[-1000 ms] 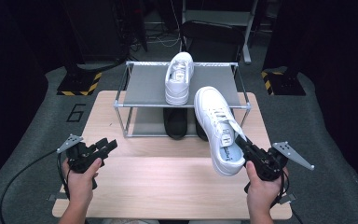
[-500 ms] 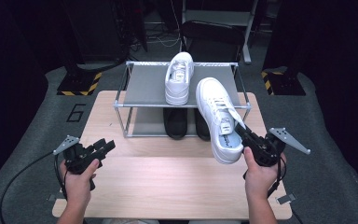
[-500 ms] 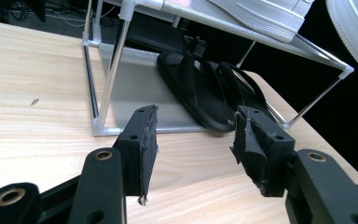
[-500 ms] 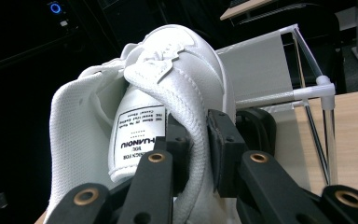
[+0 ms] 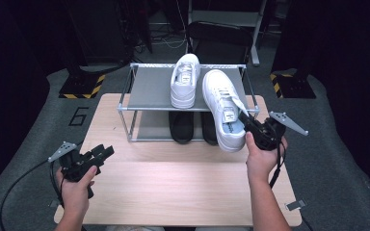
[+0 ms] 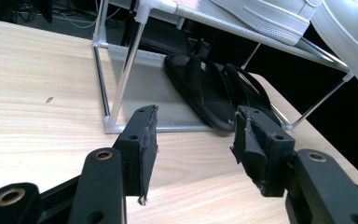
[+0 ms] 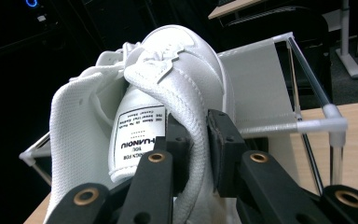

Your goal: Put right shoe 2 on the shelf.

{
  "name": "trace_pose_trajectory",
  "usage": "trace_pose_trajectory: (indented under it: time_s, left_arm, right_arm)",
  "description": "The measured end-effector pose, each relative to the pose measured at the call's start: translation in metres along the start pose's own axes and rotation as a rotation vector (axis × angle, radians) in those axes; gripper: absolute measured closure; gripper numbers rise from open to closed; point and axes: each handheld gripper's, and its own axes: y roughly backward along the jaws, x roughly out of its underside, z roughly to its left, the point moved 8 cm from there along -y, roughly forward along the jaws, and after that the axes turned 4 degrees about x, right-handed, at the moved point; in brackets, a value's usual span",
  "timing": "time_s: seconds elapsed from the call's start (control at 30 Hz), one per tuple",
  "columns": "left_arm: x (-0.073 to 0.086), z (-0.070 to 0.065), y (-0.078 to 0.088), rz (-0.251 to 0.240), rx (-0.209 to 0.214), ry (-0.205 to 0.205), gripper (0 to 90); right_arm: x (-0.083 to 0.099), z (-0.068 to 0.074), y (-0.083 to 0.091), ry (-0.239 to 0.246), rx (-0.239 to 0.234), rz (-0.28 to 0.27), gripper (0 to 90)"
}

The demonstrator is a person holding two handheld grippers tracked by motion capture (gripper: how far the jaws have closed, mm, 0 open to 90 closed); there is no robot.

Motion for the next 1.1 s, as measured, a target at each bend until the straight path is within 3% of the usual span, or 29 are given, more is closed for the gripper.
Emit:
trace_pose_trajectory:
  time_s: [0.47,0.83,1.1]
  left_arm:
    - [0.001,0.010,0.010,0.004,-0.017,0.004,48.9]
    - [0.010,0.014,0.022,-0.005,-0.030,0.028,48.9]
    - [0.014,0.012,0.026,-0.002,-0.038,0.017,48.9]
  right_arm:
    - [-0.028,-0.001,-0.058,-0.004,0.041,0.033,79.3]
    - [-0.040,-0.001,-0.090,0.007,0.076,0.059,79.2]
    - [-0.047,-0.004,-0.112,-0.006,0.088,0.078,79.3]
